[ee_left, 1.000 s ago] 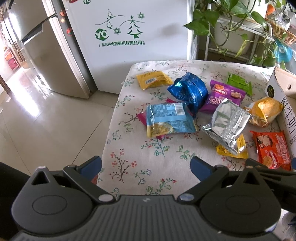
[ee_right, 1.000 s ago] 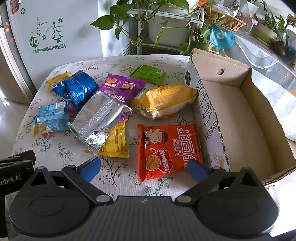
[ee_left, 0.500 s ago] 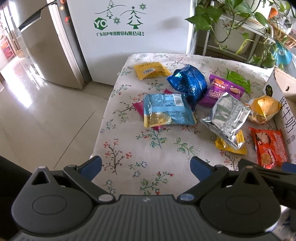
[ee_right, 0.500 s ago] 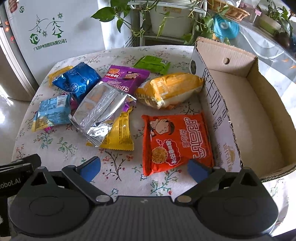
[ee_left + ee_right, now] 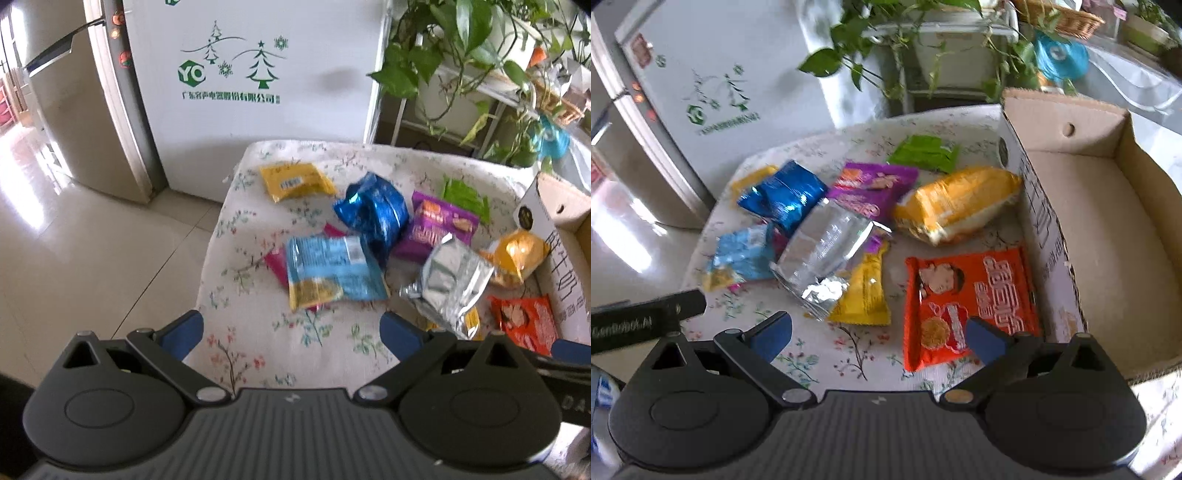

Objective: Organize snacks
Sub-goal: 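Move the left tool toward the light blue packet while the right tool approaches the silver foil bag, then grasp the light blue packet with the left tool while the right tool grasps the silver foil bag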

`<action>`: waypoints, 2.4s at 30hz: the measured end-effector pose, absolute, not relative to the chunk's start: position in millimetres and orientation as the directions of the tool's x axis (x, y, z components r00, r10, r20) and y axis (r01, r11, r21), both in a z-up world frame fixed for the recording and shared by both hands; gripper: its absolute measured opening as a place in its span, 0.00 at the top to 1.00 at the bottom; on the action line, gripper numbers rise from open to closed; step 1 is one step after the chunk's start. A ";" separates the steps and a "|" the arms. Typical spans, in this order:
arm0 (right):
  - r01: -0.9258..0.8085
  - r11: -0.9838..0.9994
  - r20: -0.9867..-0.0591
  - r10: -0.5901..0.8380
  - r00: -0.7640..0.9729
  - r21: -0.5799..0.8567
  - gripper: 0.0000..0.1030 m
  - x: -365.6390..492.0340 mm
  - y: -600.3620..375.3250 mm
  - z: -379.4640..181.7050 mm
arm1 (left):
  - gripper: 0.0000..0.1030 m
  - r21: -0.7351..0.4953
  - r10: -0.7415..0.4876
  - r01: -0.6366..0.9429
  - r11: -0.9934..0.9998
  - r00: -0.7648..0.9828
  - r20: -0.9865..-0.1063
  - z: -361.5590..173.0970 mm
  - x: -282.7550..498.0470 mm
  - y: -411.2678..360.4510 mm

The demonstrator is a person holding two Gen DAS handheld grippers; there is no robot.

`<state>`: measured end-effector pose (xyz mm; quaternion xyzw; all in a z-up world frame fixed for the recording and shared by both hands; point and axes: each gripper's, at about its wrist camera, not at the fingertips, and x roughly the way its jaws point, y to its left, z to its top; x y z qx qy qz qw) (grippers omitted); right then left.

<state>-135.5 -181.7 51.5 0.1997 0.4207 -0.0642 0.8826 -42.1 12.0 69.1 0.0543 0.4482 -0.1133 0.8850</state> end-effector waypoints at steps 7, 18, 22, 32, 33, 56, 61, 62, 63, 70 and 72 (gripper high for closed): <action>0.172 0.946 -0.736 0.091 0.671 0.273 0.00 -130.3 -182.2 69.1 | 0.02 0.004 -0.156 0.273 0.962 0.559 -0.814 69.2 -20.2 16.2; -0.161 0.981 -0.706 0.193 0.682 0.111 0.01 -114.8 -177.3 84.3 | 0.02 -0.022 -0.174 0.284 0.958 0.519 -0.837 58.6 13.8 1.9; -0.207 0.972 -0.706 0.226 0.671 0.114 0.01 -107.1 -175.2 78.1 | 0.02 -0.047 -0.182 0.274 0.961 0.492 -0.851 46.0 24.6 -5.9; -0.221 0.968 -0.717 0.238 0.655 0.120 0.01 -79.5 -176.2 59.4 | 0.02 -0.104 -0.212 0.258 0.961 0.435 -0.875 23.1 42.9 -18.0; -0.221 0.968 -0.718 0.235 0.655 0.115 0.01 -76.6 -176.0 57.4 | 0.02 -0.102 -0.210 0.257 0.961 0.436 -0.875 21.5 43.6 -18.6; -0.304 0.952 -0.756 0.165 0.633 -0.047 0.02 -51.1 -143.3 21.2 | 0.02 -0.102 -0.231 0.306 0.946 0.422 -0.877 5.1 43.3 -28.6; -0.302 0.952 -0.761 0.169 0.627 -0.037 0.10 -49.9 -144.6 20.2 | 0.04 -0.084 -0.223 0.320 0.944 0.430 -0.875 3.8 40.4 -31.3; -0.301 0.953 -0.760 0.172 0.627 -0.033 0.11 -50.3 -145.3 20.7 | 0.04 -0.082 -0.224 0.322 0.943 0.432 -0.874 3.8 39.8 -31.5; -0.300 0.953 -0.759 0.173 0.628 -0.031 0.12 -51.2 -145.9 21.0 | 0.07 -0.084 -0.227 0.325 0.942 0.432 -0.873 3.8 39.1 -31.3; -0.290 0.957 -0.758 0.189 0.624 -0.001 0.15 -53.1 -150.2 21.2 | 0.23 -0.099 -0.255 0.345 0.933 0.444 -0.859 6.1 34.1 -28.2; -0.284 0.959 -0.757 0.192 0.624 0.009 0.16 -54.6 -151.8 21.5 | 0.29 -0.111 -0.264 0.338 0.935 0.448 -0.854 6.9 33.6 -25.5</action>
